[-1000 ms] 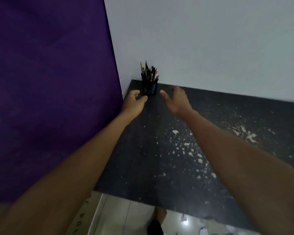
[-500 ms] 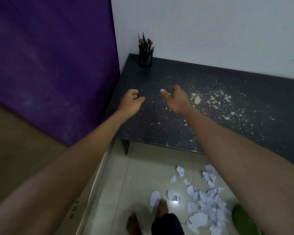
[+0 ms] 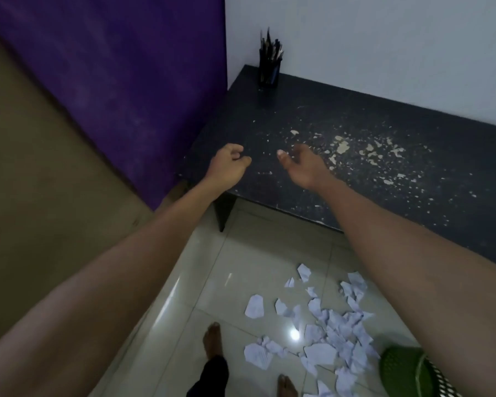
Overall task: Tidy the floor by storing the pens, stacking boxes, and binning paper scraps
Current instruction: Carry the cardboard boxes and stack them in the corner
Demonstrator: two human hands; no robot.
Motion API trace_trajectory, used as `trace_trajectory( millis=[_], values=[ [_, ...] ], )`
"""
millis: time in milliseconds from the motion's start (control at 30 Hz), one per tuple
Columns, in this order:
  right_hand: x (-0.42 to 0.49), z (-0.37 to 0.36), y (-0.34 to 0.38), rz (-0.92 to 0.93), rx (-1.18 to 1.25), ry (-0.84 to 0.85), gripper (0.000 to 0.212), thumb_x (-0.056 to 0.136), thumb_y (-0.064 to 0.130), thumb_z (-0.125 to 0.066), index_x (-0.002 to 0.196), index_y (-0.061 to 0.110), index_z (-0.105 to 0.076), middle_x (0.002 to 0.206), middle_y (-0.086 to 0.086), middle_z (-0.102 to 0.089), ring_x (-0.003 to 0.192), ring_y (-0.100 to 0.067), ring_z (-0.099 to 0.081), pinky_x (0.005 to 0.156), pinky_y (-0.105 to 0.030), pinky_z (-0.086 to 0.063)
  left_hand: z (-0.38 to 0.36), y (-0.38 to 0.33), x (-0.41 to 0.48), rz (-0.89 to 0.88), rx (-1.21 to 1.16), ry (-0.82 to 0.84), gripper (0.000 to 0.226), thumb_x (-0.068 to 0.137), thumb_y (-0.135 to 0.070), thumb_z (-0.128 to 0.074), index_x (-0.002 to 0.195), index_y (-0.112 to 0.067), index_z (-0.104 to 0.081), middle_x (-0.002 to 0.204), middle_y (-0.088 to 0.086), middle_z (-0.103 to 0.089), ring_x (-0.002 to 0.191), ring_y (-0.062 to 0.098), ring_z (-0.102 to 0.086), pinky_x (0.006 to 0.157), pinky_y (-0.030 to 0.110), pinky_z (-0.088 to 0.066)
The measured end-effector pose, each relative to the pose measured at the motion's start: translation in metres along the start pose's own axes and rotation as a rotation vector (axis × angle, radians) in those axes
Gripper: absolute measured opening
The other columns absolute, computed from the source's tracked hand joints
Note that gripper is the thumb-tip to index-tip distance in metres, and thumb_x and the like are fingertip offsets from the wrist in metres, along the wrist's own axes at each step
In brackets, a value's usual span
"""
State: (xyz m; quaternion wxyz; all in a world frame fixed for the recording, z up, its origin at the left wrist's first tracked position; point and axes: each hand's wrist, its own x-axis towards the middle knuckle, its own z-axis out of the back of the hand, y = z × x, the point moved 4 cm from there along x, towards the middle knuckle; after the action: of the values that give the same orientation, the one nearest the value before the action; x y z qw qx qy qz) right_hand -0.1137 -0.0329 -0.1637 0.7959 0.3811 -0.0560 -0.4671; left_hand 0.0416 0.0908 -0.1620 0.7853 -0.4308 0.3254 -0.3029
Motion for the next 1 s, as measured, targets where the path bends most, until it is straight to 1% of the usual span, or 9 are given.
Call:
trace_trajectory(
  millis=[300, 467, 533, 667, 733, 800, 833, 900, 1000],
  values=[
    [-0.078, -0.009, -0.032, 0.119, -0.097, 0.224, 0.079, 0.090, 0.066, -0.039, 0.147, 0.012, -0.026, 0.148, -0.015, -0.040, 0.133, -0.031, -0.043, 0.107, -0.039, -0.035, -0.014, 0.047, -0.120, 0.142, -0.096, -0.261, 0.042, 0.088, -0.024, -0.062, 0.127, -0.015, -0.052, 0.123, 0.007, -0.058, 0.102, 0.014, -0.055, 0.079, 0.020, -0.042],
    [-0.120, -0.052, 0.002, 0.248, -0.134, 0.353, 0.072, 0.091, 0.063, -0.041, 0.142, 0.014, -0.033, 0.141, -0.014, -0.047, 0.126, -0.030, -0.048, 0.102, -0.041, -0.040, 0.002, 0.082, -0.188, 0.234, -0.126, -0.371, 0.042, 0.088, -0.020, -0.060, 0.127, -0.010, -0.049, 0.124, 0.018, -0.058, 0.115, 0.031, -0.056, 0.099, 0.040, -0.046],
    [-0.139, -0.078, 0.024, 0.317, -0.155, 0.420, 0.075, 0.091, 0.063, -0.042, 0.145, 0.012, -0.030, 0.144, -0.015, -0.044, 0.130, -0.031, -0.045, 0.106, -0.044, -0.038, 0.013, 0.099, -0.218, 0.258, -0.148, -0.417, 0.045, 0.087, -0.017, -0.059, 0.130, -0.009, -0.046, 0.129, 0.016, -0.056, 0.119, 0.031, -0.054, 0.102, 0.042, -0.044],
    [-0.183, -0.138, 0.073, 0.453, -0.231, 0.505, 0.075, 0.091, 0.062, -0.043, 0.144, 0.009, -0.033, 0.144, -0.016, -0.045, 0.131, -0.031, -0.044, 0.106, -0.038, -0.036, 0.049, 0.144, -0.288, 0.336, -0.177, -0.565, 0.051, 0.085, -0.007, -0.059, 0.133, -0.005, -0.041, 0.133, 0.018, -0.052, 0.123, 0.032, -0.050, 0.106, 0.045, -0.040],
    [-0.210, -0.169, 0.094, 0.527, -0.283, 0.543, 0.077, 0.091, 0.062, -0.043, 0.144, 0.006, -0.035, 0.145, -0.017, -0.044, 0.133, -0.032, -0.043, 0.107, -0.038, -0.035, 0.068, 0.167, -0.329, 0.381, -0.217, -0.645, 0.048, 0.086, -0.001, -0.059, 0.130, -0.001, -0.042, 0.130, 0.017, -0.054, 0.117, 0.029, -0.054, 0.104, 0.039, -0.042],
    [-0.243, -0.201, 0.114, 0.607, -0.334, 0.586, 0.080, 0.091, 0.063, -0.042, 0.144, 0.003, -0.034, 0.147, -0.018, -0.041, 0.136, -0.032, -0.039, 0.110, -0.038, -0.032, 0.088, 0.187, -0.379, 0.440, -0.176, -0.736, 0.044, 0.087, -0.008, -0.060, 0.129, -0.005, -0.047, 0.119, 0.008, -0.058, 0.102, 0.019, -0.055, 0.088, 0.021, -0.041],
    [-0.263, -0.217, 0.123, 0.646, -0.354, 0.618, 0.082, 0.091, 0.063, -0.041, 0.145, 0.002, -0.033, 0.148, -0.019, -0.040, 0.136, -0.033, -0.038, 0.111, -0.038, -0.031, 0.097, 0.197, -0.408, 0.471, -0.153, -0.792, 0.043, 0.087, -0.012, -0.060, 0.128, -0.007, -0.049, 0.114, 0.006, -0.059, 0.097, 0.016, -0.054, 0.080, 0.016, -0.037],
    [-0.308, -0.250, 0.138, 0.721, -0.389, 0.689, 0.082, 0.092, 0.062, -0.041, 0.144, 0.000, -0.033, 0.146, -0.020, -0.041, 0.135, -0.033, -0.039, 0.110, -0.038, -0.032, 0.112, 0.218, -0.467, 0.522, -0.164, -0.900, 0.042, 0.087, -0.016, -0.058, 0.128, -0.009, -0.051, 0.118, 0.008, -0.060, 0.104, 0.020, -0.057, 0.079, 0.016, -0.036],
    [-0.370, -0.291, 0.151, 0.812, -0.417, 0.787, 0.076, 0.093, 0.058, -0.043, 0.140, -0.002, -0.039, 0.135, -0.025, -0.052, 0.127, -0.034, -0.049, 0.105, -0.038, -0.038, 0.121, 0.237, -0.546, 0.593, -0.217, -1.017, 0.043, 0.089, -0.021, -0.058, 0.129, -0.009, -0.051, 0.126, 0.011, -0.058, 0.116, 0.024, -0.055, 0.091, 0.025, -0.039]
  ],
)
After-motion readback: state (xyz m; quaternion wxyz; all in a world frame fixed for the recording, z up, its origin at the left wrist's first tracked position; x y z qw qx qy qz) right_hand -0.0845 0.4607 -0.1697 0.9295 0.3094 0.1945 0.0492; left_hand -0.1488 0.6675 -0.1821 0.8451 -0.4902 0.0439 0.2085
